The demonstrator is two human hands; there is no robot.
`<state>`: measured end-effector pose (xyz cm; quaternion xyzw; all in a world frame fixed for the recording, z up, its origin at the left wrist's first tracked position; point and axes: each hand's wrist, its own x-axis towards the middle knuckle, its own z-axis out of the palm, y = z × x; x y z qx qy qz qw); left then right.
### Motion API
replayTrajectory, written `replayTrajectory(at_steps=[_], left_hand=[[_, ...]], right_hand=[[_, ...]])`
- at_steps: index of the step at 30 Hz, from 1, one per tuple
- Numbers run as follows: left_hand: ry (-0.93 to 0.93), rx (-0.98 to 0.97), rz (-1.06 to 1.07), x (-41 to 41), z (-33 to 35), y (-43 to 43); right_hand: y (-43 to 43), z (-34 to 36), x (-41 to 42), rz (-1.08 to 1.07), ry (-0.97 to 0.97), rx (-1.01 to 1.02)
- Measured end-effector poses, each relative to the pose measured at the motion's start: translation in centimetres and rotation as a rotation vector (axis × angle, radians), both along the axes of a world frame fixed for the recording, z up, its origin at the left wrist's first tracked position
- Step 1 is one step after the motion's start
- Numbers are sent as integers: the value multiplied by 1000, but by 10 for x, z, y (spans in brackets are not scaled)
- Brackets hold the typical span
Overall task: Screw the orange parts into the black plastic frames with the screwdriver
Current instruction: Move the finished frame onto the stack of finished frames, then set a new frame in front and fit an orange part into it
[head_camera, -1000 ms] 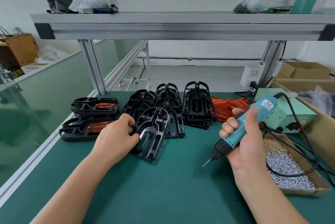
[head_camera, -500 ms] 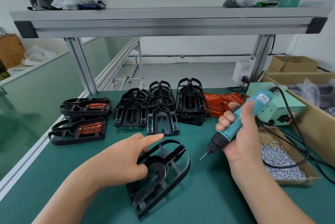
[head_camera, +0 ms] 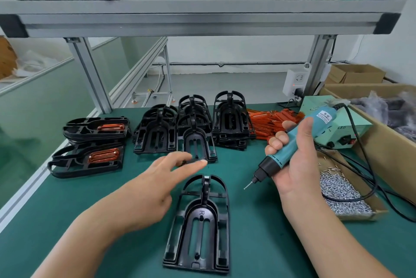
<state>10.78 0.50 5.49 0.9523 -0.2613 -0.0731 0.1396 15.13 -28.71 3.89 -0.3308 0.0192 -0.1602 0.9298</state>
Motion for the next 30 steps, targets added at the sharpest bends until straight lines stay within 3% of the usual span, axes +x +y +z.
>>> replayTrajectory(at_steps=[5,30], left_hand=[[124,15,-145,-3,-6,-8],[114,76,-22,-27,4,-26]], right_hand=[[0,1,-2,-1,-10,-1],[-53,9,4,-184,-21,184]])
